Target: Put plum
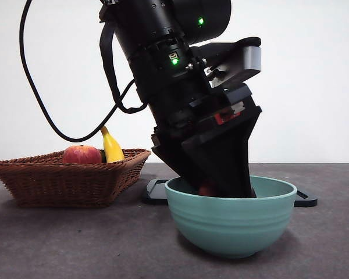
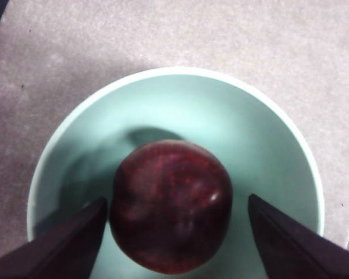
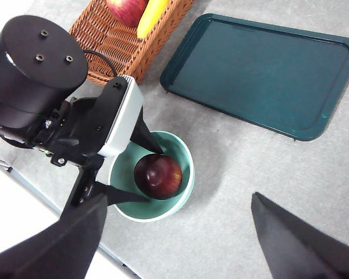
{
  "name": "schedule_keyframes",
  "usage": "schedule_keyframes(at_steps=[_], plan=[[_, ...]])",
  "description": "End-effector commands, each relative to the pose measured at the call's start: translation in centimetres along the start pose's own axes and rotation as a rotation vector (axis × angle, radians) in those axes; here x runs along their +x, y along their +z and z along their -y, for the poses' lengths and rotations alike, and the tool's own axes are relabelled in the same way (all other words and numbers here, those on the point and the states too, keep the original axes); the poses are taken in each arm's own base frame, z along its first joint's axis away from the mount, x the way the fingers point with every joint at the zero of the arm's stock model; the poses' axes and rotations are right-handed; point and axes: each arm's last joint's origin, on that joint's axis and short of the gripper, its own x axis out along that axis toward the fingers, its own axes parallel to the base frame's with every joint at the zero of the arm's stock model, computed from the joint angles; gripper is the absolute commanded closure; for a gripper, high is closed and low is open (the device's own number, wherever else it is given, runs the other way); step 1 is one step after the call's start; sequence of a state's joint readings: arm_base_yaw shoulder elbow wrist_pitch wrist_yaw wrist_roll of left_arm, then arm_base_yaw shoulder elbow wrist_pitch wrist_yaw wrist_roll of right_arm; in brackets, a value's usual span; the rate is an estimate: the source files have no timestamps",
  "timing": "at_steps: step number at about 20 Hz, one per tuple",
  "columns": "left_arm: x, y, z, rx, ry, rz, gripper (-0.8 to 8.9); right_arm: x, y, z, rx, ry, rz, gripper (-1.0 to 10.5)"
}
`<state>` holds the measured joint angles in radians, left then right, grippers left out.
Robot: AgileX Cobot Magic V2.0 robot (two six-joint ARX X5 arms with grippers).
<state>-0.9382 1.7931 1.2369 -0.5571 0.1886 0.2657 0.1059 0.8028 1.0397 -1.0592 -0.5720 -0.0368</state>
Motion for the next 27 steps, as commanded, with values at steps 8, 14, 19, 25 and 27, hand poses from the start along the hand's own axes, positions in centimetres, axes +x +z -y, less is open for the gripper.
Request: schedule_keyframes(at_steps=[8, 14, 19, 25, 27], plan=[[-3.6, 2.0, 0.2, 0.021, 0.025, 0.098, 4.08, -0.2, 0.4, -0.2, -0.003, 0.002, 0.011, 5.5], [-12.5, 2.2, -0.6, -0.068, 0.120, 0.335, 4.09, -0.2, 0.4, -0.2, -0.003, 0.002, 0.011, 5.5], [-20.7, -1.6, -2.5, -0.208, 0.234, 0.480, 4.09, -0.2, 0.4, -0.2, -0.003, 0.002, 0.011, 5.5], [-24.8, -7.1, -3.6, -0.351, 0.195, 0.519, 4.08, -0.2, 0.4, -0.2, -0.003, 0.002, 0.011, 5.5], [-24.1, -8.8, -3.4, -0.392, 0.129, 0.523, 4.08, -0.2, 0.4, -0.2, -0.003, 0.002, 0.010, 5.5]])
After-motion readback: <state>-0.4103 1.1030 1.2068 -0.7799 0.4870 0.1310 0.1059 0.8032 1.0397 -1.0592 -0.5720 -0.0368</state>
